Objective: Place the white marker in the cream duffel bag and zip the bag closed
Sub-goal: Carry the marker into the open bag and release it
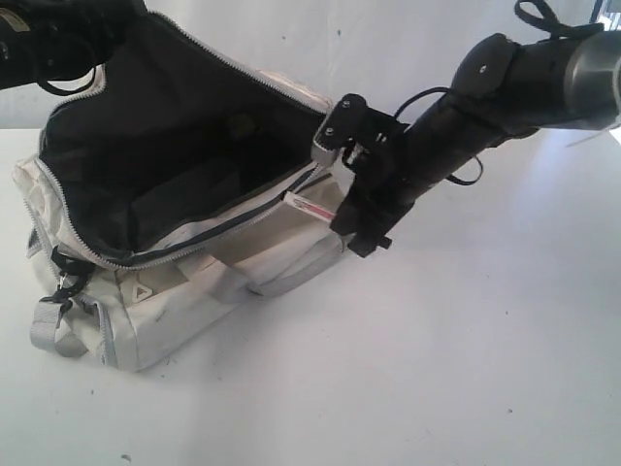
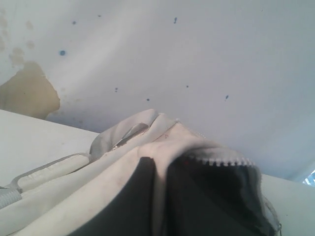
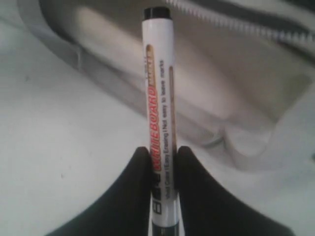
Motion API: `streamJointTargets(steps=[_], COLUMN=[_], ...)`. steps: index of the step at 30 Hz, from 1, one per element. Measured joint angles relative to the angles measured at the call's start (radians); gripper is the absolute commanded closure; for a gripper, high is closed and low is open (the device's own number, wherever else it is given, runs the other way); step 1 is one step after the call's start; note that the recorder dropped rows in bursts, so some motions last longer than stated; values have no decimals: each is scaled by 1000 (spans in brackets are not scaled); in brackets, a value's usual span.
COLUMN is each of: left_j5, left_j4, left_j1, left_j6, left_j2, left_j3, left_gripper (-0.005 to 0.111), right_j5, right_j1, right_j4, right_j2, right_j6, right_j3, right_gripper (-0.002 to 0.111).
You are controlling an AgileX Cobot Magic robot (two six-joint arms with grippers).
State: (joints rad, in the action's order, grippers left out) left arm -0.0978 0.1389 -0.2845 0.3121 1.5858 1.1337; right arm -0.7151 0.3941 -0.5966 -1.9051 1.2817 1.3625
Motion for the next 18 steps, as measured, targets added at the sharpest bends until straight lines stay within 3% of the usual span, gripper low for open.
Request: streamJointTargets(steps=[6,13,18], left_j5=[-2,-2,-8], left_j4=[0,0,0], left_j1=[0,0,0], left_j6=[0,0,0], left_j2=[0,0,0], left_j3=[0,0,0], left_gripper=[107,107,107], right_j5=[216,551,672], right_j1=[114,206,248], right_j4=[-130,-218,-231], right_j2=[2,-4,-48], right_j6=[124,143,151], right_j3=[0,0,2], right_gripper=[108,108,108])
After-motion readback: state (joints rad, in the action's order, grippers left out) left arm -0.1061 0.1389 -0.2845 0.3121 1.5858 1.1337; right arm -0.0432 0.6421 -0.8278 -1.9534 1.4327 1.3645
